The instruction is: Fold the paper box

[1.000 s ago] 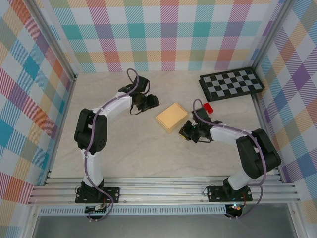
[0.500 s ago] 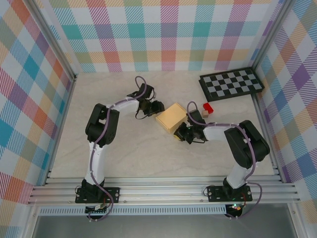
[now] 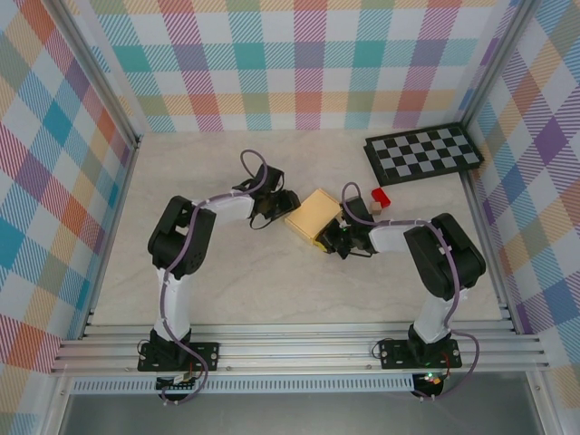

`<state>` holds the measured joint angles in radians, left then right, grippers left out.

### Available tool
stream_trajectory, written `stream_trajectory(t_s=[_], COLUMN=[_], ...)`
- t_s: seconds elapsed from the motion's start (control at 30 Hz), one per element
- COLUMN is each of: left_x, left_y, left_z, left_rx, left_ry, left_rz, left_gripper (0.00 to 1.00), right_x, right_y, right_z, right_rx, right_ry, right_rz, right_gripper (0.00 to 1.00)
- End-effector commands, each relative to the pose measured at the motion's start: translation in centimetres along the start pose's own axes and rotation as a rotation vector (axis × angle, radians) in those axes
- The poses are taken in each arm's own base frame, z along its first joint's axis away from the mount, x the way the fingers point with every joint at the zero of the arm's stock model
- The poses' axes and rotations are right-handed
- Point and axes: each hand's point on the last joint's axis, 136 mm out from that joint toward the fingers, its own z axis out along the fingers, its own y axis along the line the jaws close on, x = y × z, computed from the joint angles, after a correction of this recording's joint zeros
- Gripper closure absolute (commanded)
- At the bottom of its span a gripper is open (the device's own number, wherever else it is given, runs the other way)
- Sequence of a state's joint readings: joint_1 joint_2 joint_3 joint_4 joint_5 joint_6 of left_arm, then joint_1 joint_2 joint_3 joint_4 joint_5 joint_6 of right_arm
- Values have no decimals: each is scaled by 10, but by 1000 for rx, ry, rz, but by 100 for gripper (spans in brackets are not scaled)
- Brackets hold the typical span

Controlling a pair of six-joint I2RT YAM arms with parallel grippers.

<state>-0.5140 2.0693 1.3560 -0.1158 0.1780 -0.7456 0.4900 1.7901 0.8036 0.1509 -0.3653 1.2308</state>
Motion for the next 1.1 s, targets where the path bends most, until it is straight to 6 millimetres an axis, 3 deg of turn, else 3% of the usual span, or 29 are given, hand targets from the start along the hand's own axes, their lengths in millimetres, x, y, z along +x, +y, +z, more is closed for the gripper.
stream_trajectory(t_s=[0.0,0.13,0.4,0.8,1.07], left_x=[79,102,123,151,142], left_y=[-6,-11,-21,-32,-31], left_z=[-4,-3,8,9,8], left_rx=[-52,-32,-12,35,35], left_ry=[143,152,206,267,263], left_rz=[-73,-151,-198,-246,-250], left_gripper=[51,51,51,52,52], right_x=[4,10,28,11,10], right_y=[44,62,98,96,78], right_z=[6,0,-7,2,-13], right_rx=[-148,-199,-310,-341,-267], right_ry=[21,20,62,-12,-83], right_rz=[17,53,50,82,84], right_gripper=[97,98,98,98,98])
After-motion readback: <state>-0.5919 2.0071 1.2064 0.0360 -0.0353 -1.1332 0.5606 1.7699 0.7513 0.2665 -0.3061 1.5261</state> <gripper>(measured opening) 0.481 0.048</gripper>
